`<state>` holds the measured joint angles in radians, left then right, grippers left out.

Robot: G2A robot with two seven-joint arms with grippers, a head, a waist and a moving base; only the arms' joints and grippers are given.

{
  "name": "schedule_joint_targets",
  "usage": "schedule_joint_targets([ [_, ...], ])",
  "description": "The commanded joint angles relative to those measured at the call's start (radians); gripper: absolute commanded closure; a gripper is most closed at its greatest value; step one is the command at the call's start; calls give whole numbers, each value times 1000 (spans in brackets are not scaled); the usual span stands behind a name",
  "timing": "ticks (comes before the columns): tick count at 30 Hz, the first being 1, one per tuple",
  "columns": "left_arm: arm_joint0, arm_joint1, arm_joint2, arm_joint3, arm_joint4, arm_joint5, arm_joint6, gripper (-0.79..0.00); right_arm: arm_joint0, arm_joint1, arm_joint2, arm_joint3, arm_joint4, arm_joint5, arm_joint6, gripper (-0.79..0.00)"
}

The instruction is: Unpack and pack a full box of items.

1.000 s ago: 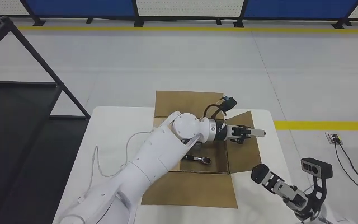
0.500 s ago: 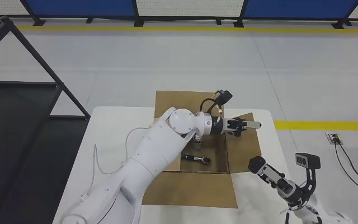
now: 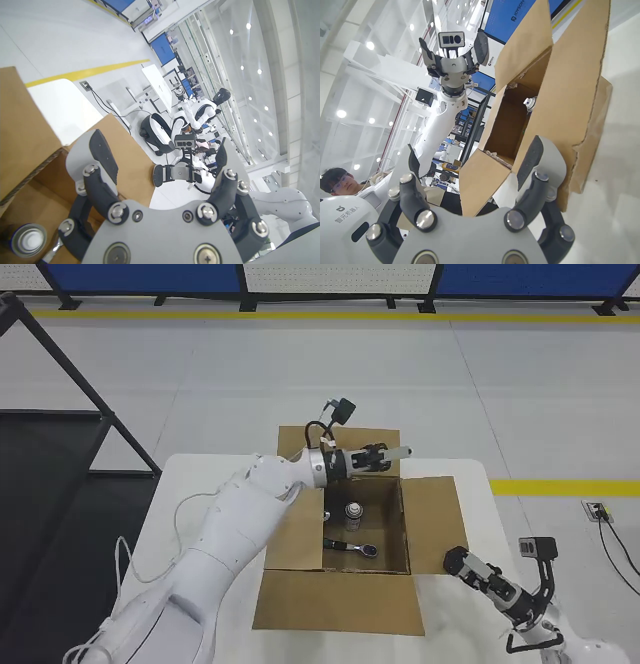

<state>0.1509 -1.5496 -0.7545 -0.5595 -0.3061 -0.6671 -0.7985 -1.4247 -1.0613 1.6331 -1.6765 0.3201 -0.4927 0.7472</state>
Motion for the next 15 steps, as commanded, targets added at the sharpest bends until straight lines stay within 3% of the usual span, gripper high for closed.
schedule_joint_targets([
  [1, 65, 55, -63, -105, 78, 18, 60, -785, 9, 0, -7, 13, -3, 7, 6, -785],
  [4, 211, 129, -181, -337, 168, 79, 121, -785, 19, 1, -13, 26, -18, 23, 5, -785],
  [6, 404, 191, -310, -641, 266, 191, 151, -785, 27, 0, -18, 31, -21, 31, -9, -785],
  [8, 581, 231, -421, -911, 338, 308, 148, -785, 29, -3, -26, 24, -4, 51, -41, -785],
  [9, 635, 241, -451, -990, 353, 341, 140, -785, 29, -3, -26, 24, -4, 51, -41, -785],
  [15, 635, 241, -451, -990, 353, 341, 140, -785, 29, -3, -26, 24, -4, 51, -41, -785],
])
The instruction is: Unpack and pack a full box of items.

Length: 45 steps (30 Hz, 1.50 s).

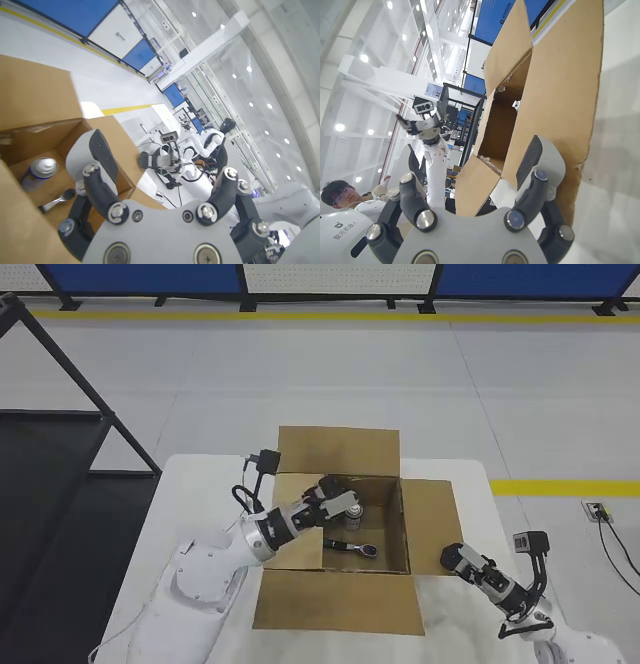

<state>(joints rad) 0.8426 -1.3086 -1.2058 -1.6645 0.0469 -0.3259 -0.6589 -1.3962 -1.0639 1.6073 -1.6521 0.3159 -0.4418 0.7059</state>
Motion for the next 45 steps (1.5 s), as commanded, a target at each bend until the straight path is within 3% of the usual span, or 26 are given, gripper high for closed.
schedule_joint_targets([
  [1, -57, 0, 0, 115, 0, 0, 0, -785, 0, 0, 0, 0, 0, 0, 0, -785],
  [15, -57, 0, 0, 115, 0, 0, 0, -785, 0, 0, 0, 0, 0, 0, 0, -785],
  [20, -30, 1, -12, 73, 8, -6, 67, -785, 11, -5, -28, -18, -20, 27, -49, -785],
  [25, 41, 6, -61, 18, -24, -41, 156, -785, 40, -10, -57, -2, -38, 37, -87, -785],
  [34, 236, 19, -180, -92, -119, -132, 282, -785, 121, -21, -101, 73, -35, 77, -154, -785],
  [41, 342, 23, -232, -149, -149, -214, 357, -785, 151, -24, -109, 117, -21, 94, -154, -785],
  [45, 361, 23, -229, -150, -151, -221, 355, -785, 163, -24, -118, 142, -25, 117, -132, -785],
])
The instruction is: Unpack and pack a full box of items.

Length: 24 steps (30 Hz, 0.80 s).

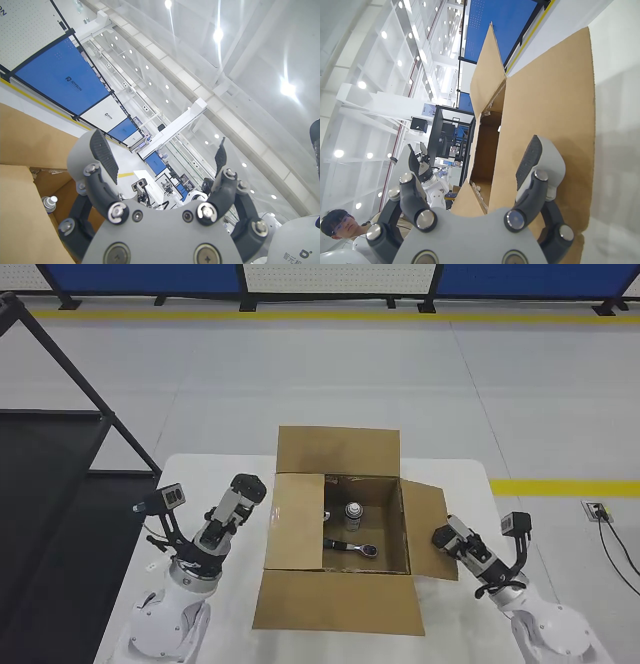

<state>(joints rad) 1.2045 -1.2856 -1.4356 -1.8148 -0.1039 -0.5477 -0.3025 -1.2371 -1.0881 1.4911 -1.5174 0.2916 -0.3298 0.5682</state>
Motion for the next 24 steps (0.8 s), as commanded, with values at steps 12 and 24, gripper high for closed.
schedule_joint_targets([
  [12, -1, 0, 0, 1, 0, 1, -1, -785, 18, -2, -10, 69, 31, -2, 45, -785],
  [24, -1, 0, 0, 1, 0, 1, -1, -785, -10, -1, 12, 35, 61, -39, 65, -785],
])
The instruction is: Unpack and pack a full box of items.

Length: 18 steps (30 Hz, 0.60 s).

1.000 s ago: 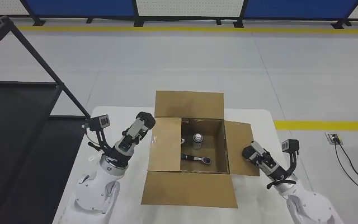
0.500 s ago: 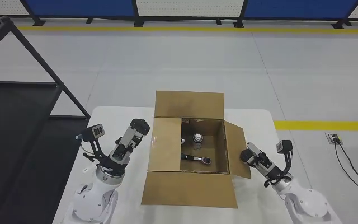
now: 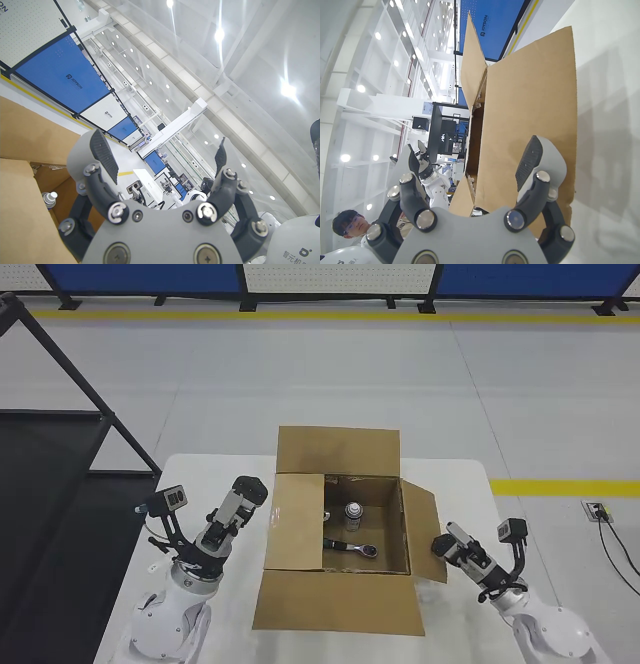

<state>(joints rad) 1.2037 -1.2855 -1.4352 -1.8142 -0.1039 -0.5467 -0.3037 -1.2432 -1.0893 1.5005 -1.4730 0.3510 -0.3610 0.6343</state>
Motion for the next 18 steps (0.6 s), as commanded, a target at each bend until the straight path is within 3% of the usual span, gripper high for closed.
schedule_joint_targets([
  [1, 0, 0, 0, 0, 0, 0, 0, -785, -8, 0, 6, -22, 3, -15, -2, -785],
  [9, 79, -1, -48, -59, 17, -32, 113, -785, -51, -2, 18, -157, 12, -68, -25, -785],
  [18, 210, -2, -112, -147, 57, -62, 215, -785, -3, -3, -27, -262, -57, -8, 12, -785],
])
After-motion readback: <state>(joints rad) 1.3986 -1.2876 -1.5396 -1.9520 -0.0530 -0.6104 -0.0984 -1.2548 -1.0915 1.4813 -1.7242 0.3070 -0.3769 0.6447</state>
